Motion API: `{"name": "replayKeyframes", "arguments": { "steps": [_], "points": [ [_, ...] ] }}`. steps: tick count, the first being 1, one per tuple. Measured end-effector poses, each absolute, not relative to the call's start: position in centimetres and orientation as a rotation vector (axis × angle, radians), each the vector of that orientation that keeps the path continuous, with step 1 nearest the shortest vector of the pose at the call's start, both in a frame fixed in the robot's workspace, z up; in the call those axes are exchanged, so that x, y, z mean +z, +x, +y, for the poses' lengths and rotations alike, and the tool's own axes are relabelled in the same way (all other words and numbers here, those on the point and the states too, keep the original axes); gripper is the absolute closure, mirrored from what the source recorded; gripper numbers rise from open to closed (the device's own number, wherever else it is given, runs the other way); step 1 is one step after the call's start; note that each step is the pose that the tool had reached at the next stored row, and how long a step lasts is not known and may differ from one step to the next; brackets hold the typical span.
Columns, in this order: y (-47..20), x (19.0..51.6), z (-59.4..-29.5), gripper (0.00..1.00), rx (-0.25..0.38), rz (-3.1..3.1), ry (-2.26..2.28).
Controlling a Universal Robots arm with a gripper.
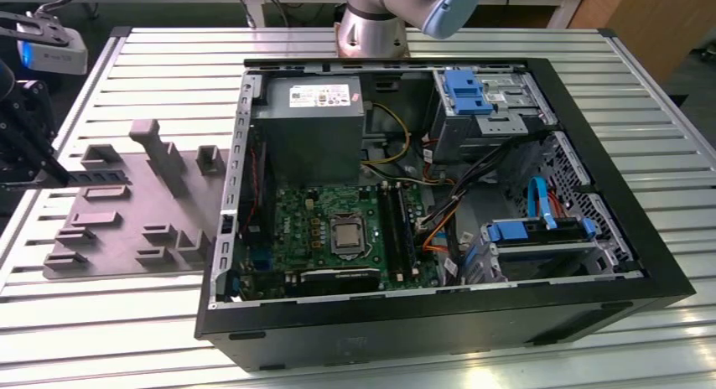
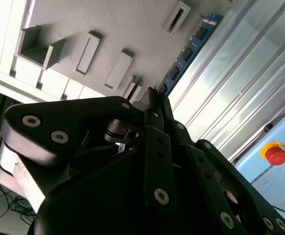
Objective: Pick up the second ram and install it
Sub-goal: 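Pick up the second ram and move it above second insertion slot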
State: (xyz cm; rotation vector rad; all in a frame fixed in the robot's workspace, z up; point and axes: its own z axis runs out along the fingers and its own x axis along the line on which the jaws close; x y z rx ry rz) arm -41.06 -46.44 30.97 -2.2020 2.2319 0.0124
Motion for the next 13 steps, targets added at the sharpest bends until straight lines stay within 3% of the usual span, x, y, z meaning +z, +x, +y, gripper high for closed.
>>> {"name": "replayKeyframes", "arguments": {
  "steps": [13],
  "points": [
    [-41.06, 31.61, -46.44, 0.86, 0.012, 2.232, -2.202]
  ]
}}
